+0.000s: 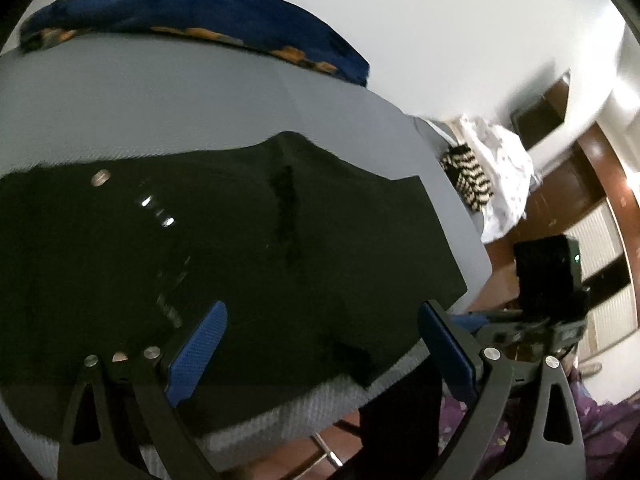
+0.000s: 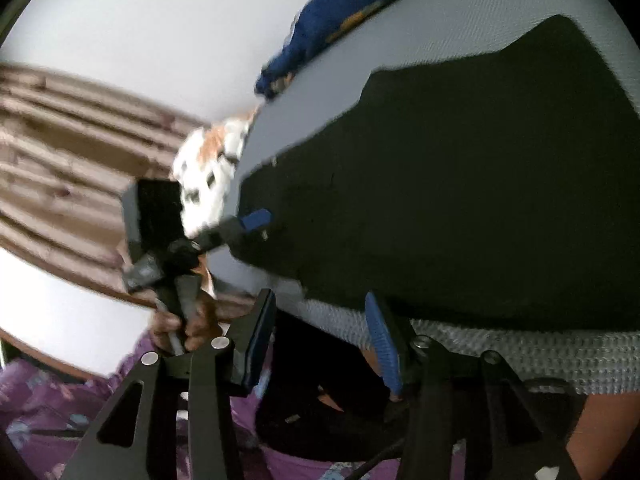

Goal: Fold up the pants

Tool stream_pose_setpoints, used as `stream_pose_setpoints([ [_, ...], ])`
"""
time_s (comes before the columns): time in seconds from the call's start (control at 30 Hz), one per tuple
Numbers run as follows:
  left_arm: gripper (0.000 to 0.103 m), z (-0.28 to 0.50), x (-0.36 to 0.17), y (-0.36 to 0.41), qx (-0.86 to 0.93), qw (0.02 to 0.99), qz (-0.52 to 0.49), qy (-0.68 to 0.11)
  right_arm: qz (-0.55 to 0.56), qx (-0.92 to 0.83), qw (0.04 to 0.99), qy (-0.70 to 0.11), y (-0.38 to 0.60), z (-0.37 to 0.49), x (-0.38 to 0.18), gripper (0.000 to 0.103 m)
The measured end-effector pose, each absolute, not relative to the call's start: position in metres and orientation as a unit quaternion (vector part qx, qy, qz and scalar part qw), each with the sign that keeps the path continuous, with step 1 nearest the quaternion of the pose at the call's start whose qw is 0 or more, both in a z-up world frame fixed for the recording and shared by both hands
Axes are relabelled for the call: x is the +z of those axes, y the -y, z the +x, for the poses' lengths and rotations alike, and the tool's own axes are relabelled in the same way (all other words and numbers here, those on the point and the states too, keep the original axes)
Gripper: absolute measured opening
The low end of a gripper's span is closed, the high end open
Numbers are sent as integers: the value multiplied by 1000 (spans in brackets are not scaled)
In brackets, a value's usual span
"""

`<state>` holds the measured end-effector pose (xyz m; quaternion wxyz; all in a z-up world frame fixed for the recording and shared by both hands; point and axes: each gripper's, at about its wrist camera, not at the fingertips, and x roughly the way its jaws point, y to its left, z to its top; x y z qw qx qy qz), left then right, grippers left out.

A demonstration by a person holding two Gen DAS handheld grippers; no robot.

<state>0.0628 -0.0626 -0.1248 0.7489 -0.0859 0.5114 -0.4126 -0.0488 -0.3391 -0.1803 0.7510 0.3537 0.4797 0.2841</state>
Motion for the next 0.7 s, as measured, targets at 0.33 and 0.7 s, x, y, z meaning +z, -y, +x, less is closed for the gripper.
stream_pose_setpoints([
  [0.33, 96, 106, -160, 118, -438, 693, -76, -568, 503, 253, 723, -399, 411, -58, -192, 65],
  [0.7, 7, 112, -164, 150, -463, 692, -35, -553, 572, 223, 691, -380, 434, -63, -203, 85],
])
